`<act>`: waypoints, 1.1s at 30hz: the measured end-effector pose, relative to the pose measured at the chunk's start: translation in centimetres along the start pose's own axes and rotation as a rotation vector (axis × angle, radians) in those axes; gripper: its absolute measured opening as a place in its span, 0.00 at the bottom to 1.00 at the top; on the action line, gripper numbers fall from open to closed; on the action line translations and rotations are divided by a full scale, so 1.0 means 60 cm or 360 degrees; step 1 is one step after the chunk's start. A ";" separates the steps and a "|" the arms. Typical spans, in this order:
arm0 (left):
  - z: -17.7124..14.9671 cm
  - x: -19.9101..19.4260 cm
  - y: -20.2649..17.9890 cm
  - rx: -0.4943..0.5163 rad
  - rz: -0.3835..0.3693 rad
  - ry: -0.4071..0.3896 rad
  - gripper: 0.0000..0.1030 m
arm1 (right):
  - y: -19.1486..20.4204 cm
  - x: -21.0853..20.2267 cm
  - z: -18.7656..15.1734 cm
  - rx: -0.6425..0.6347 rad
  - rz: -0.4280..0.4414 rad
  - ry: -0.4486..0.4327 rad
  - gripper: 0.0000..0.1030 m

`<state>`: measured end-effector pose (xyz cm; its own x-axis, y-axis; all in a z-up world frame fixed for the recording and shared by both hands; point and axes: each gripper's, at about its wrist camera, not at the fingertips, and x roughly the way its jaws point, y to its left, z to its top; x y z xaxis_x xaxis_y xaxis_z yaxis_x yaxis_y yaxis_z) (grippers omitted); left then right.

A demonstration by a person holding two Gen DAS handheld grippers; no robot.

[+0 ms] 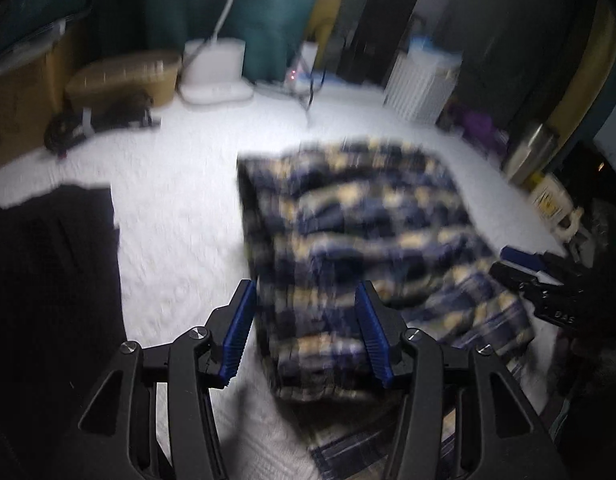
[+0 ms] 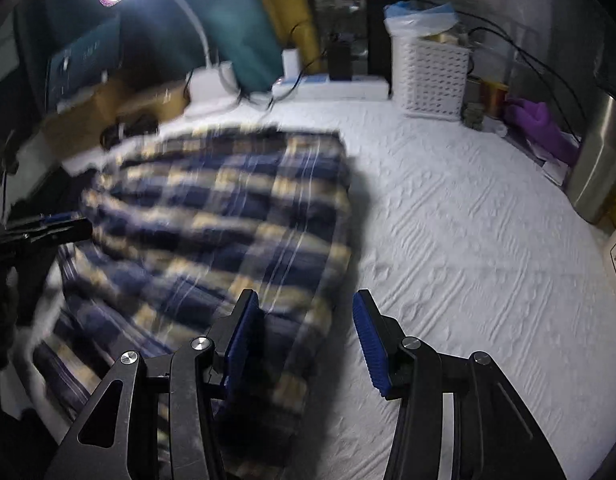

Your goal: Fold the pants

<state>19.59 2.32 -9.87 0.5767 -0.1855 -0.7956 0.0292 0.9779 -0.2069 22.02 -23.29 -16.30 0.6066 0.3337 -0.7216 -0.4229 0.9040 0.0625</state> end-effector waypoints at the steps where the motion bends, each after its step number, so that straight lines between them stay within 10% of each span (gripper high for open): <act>1: -0.006 0.005 0.002 -0.0001 0.0023 0.0022 0.50 | 0.003 0.004 -0.007 -0.0019 -0.0028 0.0018 0.50; 11: -0.031 -0.026 -0.001 0.0006 0.0092 -0.0071 0.54 | -0.028 -0.026 -0.046 -0.0044 -0.0286 0.0030 0.50; 20: -0.051 -0.025 -0.009 -0.0057 -0.0014 0.0011 0.54 | -0.005 -0.063 -0.062 0.0039 -0.0022 -0.0048 0.50; 33: -0.081 -0.017 -0.020 0.0041 0.0076 0.0020 0.54 | 0.015 -0.052 -0.105 -0.0146 -0.0085 -0.0003 0.49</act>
<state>15.00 0.89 -11.56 0.5675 -0.1396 -0.8115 0.0230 0.9878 -0.1538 15.49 -25.18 -18.32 0.6311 0.2863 -0.7209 -0.4500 0.8922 -0.0396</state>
